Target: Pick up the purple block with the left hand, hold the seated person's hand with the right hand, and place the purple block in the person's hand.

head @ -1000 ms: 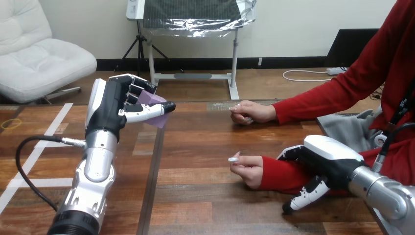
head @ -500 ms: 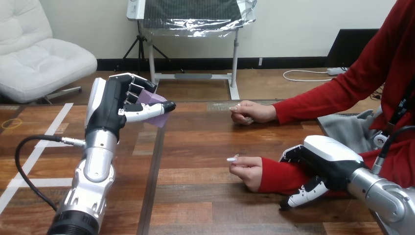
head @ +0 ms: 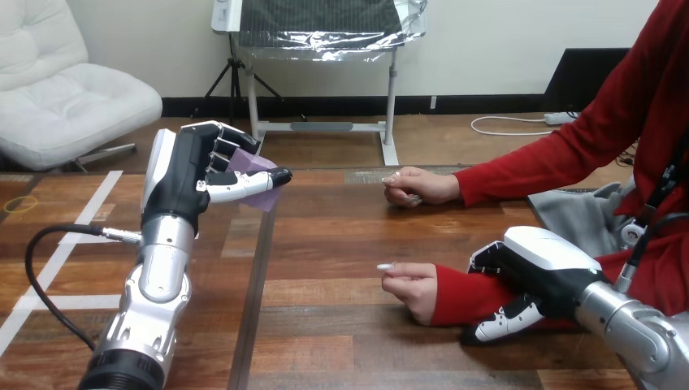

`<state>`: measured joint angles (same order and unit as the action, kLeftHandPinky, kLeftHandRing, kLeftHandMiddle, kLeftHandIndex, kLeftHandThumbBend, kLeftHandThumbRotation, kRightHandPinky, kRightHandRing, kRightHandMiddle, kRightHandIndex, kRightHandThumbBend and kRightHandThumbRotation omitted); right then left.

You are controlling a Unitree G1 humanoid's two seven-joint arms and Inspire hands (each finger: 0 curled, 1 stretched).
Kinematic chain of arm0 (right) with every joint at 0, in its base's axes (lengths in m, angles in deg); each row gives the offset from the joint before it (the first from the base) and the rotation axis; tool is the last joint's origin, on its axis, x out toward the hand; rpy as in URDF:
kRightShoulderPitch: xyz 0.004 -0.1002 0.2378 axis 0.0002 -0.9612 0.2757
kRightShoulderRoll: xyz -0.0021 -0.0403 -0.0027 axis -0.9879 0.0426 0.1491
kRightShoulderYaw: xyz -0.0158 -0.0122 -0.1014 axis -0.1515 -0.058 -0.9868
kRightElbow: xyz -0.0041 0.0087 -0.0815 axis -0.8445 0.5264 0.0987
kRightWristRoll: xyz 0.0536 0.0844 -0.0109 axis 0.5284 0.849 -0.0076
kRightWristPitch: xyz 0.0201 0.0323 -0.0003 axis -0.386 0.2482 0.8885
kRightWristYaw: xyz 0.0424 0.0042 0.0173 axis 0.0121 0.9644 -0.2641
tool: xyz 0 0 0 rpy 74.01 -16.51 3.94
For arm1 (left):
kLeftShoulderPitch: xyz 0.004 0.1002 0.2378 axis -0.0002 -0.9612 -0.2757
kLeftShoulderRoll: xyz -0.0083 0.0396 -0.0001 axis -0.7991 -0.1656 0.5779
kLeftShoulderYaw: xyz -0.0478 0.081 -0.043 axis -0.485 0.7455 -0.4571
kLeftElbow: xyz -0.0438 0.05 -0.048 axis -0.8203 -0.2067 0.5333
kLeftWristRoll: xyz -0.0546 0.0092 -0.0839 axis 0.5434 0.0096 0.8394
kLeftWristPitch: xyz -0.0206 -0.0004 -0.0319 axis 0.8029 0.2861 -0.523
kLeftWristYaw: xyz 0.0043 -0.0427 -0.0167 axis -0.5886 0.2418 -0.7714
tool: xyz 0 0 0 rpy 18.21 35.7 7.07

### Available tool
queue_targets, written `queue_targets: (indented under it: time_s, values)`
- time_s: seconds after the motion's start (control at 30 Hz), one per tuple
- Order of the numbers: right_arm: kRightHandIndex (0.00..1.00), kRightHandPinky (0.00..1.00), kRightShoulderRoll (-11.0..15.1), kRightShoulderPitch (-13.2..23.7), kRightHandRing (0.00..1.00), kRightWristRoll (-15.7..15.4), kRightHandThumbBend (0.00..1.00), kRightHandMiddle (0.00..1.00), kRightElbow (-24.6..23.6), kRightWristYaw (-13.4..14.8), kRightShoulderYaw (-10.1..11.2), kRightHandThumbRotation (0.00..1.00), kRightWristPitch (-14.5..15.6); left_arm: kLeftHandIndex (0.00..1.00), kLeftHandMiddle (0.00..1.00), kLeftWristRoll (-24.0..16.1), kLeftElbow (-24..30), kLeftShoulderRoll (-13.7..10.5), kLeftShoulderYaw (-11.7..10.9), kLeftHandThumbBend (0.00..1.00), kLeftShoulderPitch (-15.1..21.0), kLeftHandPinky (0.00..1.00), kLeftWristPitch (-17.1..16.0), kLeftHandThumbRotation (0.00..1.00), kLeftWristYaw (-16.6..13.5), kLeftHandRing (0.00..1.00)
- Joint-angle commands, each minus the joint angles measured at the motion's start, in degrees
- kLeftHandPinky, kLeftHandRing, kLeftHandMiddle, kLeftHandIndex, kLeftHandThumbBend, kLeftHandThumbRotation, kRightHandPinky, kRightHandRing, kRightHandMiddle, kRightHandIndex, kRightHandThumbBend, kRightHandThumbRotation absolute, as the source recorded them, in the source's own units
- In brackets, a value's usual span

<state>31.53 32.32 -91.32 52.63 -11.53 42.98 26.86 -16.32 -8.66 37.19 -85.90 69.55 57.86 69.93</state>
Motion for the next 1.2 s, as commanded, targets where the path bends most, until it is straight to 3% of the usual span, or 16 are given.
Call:
queue_targets:
  time_s: [0.0,0.33,0.67,1.17]
  values:
    - [0.46,0.33,-0.74,5.23,0.39,0.06,0.74,0.45,1.16,2.04,-0.09,0.29,-1.79,0.46,0.43,0.22,2.61,-0.9,-0.73,0.66,2.55,0.33,-0.09,0.0,-0.42,0.39]
    - [0.41,0.27,-0.95,6.03,0.32,0.33,0.72,0.4,3.17,3.35,-0.19,0.26,-2.4,0.46,0.43,0.2,2.68,-0.87,-0.88,0.66,2.55,0.33,0.18,0.0,-0.62,0.39]
    - [0.39,0.25,-1.23,6.58,0.3,2.12,0.7,0.37,4.7,2.84,0.66,0.23,-2.67,0.46,0.44,0.23,2.64,-0.9,-1.04,0.66,2.51,0.33,-0.14,0.0,-0.64,0.4]
    - [0.37,0.25,-0.66,7.41,0.29,3.31,0.69,0.35,5.34,2.09,1.23,0.3,-2.34,0.46,0.43,0.14,2.3,-0.98,-1.37,0.66,2.52,0.33,-0.57,0.0,-0.63,0.39]
